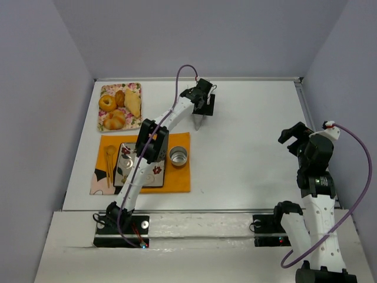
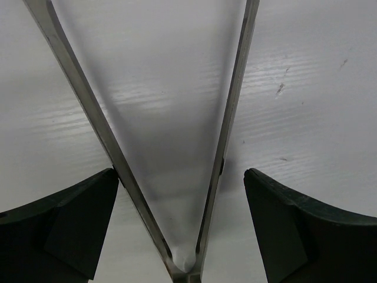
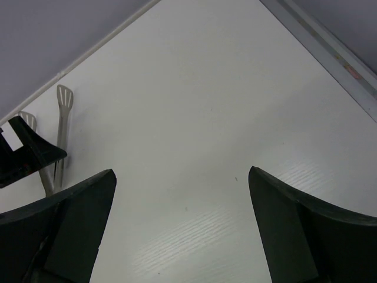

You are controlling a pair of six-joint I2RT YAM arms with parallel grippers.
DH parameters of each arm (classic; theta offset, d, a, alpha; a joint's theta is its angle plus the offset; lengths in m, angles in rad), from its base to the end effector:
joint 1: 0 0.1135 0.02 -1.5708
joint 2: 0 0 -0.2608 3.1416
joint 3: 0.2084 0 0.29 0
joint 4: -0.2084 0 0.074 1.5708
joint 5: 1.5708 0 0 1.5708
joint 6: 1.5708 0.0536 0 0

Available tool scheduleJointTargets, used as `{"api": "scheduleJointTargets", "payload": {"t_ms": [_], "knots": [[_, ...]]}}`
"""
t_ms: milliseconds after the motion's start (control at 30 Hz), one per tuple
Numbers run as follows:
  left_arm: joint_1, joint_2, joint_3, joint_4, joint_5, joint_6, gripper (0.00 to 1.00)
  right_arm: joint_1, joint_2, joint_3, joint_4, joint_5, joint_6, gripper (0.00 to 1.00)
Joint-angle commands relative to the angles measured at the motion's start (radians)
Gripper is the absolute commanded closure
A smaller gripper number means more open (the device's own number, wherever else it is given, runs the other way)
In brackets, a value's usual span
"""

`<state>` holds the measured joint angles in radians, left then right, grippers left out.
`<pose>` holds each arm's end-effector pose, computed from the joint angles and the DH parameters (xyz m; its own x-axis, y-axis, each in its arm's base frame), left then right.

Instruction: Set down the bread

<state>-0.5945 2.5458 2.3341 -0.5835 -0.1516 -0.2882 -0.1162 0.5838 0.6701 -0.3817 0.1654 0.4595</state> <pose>0.5138 -0.3376 0.1682 -0.6996 0.1338 -0.7019 0.2787 0.9556 -0.0956 0.1989 -0.0321 0.3045 -0.1391 0.4567 -0.8787 0.3710 0.8467 0.3813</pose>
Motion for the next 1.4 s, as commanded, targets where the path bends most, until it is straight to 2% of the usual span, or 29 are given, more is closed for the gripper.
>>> {"api": "scheduleJointTargets", "payload": {"t_ms": [0, 467, 700, 733, 800, 833, 933, 1000, 1200, 1267, 1367], "knots": [[-0.005, 0.037, 0.079, -0.012, -0.019, 0.012, 0.01, 0.006, -0.007, 0.003, 0.02, 0.011, -0.019, 0.0], [-0.005, 0.128, 0.143, 0.04, -0.085, -0.003, 0.01, 0.006, -0.012, 0.006, 0.009, 0.003, -0.028, 0.0], [0.002, 0.172, 0.171, 0.065, -0.06, -0.006, 0.01, 0.006, -0.033, 0.013, 0.003, -0.01, -0.027, 0.0], [0.004, 0.168, 0.169, 0.066, -0.06, -0.002, 0.04, 0.006, -0.035, 0.013, 0.001, -0.013, -0.027, 0.0], [0.004, 0.16, 0.169, 0.068, -0.068, 0.007, 0.17, 0.006, -0.039, 0.013, -0.002, -0.02, -0.025, 0.0], [0.004, 0.143, 0.16, 0.07, -0.065, 0.015, 0.3, 0.006, -0.041, 0.013, -0.002, -0.02, -0.027, 0.0], [0.004, 0.087, 0.127, 0.089, -0.042, 0.038, 0.48, 0.006, -0.045, 0.013, -0.002, -0.023, -0.028, 0.0], [0.004, 0.05, 0.116, 0.096, -0.034, 0.052, 0.55, 0.006, -0.048, 0.013, 0.0, -0.026, -0.028, 0.0], [0.004, -0.166, 0.091, 0.09, -0.097, 0.121, 0.57, 0.006, -0.052, 0.013, 0.0, -0.038, -0.028, 0.0], [0.004, -0.228, 0.053, 0.09, -0.114, 0.132, 0.57, 0.006, -0.052, 0.014, 0.001, -0.043, -0.027, 0.0], [0.004, -0.366, -0.074, 0.083, -0.14, 0.124, 0.63, 0.006, -0.053, 0.014, 0.0, -0.047, -0.031, 0.0]]}}
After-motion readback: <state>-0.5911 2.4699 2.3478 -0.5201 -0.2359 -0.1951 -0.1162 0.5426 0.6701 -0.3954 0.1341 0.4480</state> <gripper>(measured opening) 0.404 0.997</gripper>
